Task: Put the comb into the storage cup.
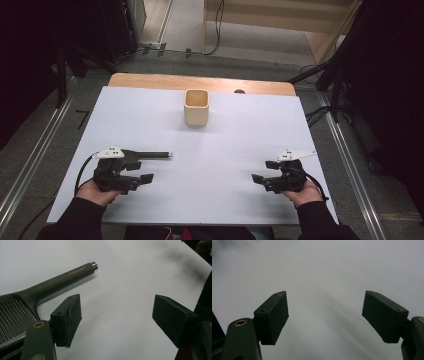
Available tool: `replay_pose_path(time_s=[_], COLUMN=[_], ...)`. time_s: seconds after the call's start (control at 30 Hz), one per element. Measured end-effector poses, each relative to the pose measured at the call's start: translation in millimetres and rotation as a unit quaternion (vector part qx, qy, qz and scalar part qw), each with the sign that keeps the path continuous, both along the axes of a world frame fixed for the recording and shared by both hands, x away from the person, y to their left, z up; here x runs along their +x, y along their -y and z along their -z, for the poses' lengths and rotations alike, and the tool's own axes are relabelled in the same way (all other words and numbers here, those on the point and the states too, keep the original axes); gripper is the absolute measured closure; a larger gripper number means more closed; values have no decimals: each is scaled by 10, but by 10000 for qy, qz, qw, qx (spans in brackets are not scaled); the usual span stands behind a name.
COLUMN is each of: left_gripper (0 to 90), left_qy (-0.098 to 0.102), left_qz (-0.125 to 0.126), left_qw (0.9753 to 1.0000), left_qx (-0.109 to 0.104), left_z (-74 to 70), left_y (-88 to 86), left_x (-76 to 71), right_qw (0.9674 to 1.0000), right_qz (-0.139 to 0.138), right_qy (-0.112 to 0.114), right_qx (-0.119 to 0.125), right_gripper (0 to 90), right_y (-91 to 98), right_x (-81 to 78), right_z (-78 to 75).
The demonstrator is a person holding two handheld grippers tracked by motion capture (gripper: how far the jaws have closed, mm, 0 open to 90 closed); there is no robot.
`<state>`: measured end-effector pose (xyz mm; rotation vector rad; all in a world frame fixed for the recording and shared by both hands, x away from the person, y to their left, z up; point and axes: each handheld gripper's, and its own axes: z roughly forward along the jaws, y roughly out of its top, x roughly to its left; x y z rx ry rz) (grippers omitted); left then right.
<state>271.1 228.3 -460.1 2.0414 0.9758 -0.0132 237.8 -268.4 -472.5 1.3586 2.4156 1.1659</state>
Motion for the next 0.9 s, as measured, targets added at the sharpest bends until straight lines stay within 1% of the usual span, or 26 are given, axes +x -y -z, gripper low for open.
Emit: replay_pose_path(time_s=[0.07,0.2,0.23,0.33,0.37,0.47,0.57,0.67,0.9], left_gripper=[241,241,241,242,243,244,244,244,244], left_qy=[-4,-15,-20,-14,0,26,17,-9,-50], left_qz=[-3,-9,-3,-8,-25,9,13,15,-14], left_qw=[10000,10000,10000,10000,10000,10000,10000,10000,10000], left_qx=[11,12,16,38,-7,-80,-59,-55,-19], left_z=[-2,-2,-1,-9,-21,-51,-47,-42,-34], left_y=[-5,-3,-1,3,7,3,2,2,3], left_x=[2,3,2,0,-5,-12,-12,-8,-4], right_qw=[10000,10000,10000,9999,9999,9999,9999,9999,9998], right_qz=[12,13,7,9,19,23,24,54,44], right_qy=[-18,-28,0,-6,-43,-38,-21,-78,-72], right_qx=[52,41,90,112,120,102,105,127,153], right_gripper=[194,195,195,195,195,195,194,194,194], right_y=[0,0,1,3,3,4,7,11,17], right_x=[3,5,13,15,14,12,16,26,26], right_z=[0,4,11,14,18,19,19,29,26])
